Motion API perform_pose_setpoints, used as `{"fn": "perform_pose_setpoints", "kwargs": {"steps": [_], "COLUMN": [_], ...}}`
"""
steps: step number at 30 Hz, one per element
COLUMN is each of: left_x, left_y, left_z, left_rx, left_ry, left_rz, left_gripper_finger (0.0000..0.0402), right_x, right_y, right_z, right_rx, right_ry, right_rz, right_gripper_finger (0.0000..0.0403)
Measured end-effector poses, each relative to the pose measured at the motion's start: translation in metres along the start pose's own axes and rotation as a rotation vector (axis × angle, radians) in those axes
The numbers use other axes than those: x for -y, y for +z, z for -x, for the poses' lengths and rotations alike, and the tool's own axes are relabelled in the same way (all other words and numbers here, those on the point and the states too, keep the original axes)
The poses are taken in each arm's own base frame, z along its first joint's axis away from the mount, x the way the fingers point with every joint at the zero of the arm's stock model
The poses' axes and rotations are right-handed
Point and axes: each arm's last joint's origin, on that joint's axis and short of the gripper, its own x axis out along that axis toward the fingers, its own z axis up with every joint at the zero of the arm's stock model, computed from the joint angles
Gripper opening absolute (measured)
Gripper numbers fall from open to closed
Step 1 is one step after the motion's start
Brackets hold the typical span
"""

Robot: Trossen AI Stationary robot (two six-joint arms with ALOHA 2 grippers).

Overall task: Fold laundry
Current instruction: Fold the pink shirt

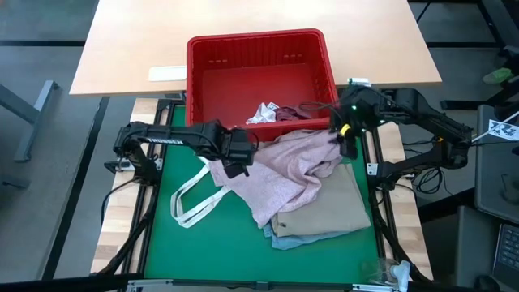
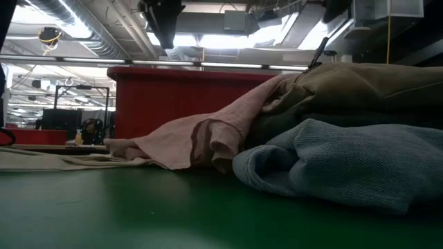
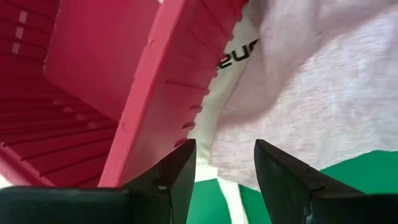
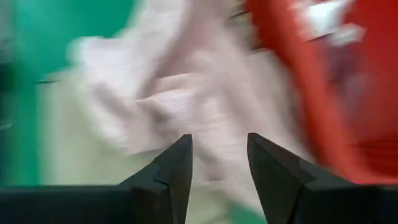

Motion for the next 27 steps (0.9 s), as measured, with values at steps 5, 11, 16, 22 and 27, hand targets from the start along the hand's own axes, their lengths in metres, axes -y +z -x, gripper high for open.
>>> {"fn": "perform_pose_setpoints", "kwargs": {"steps": [5,11,16,22,27], "left_x": [0.007,0.014,0.019,0.023,0.023], "left_y": [0.000,-0.001,-0.002,-0.003,-0.003], "left_z": [0.003,0.007,0.010,0.012,0.012], "left_rx": [0.037,0.068,0.082,0.099,0.100], "left_ry": [-0.028,-0.051,-0.063,-0.077,-0.077], "left_rz": [0.003,-0.002,-0.011,-0.014,-0.013], "left_gripper_finger": [0.0157,0.0157,0.0157,0.0157,0.0157], "right_x": [-0.013,-0.038,-0.055,-0.056,-0.054], "right_y": [-0.007,-0.020,-0.035,-0.055,-0.063], "right_z": [-0.010,-0.045,-0.083,-0.114,-0.130], "right_rx": [-0.047,-0.147,-0.222,-0.294,-0.284], "right_ry": [0.284,0.339,0.223,-0.066,-0.126], "right_rz": [-0.032,0.045,0.130,0.098,0.040], "right_gripper_finger": [0.0154,0.0154,0.0154,0.0154,0.0154]}}
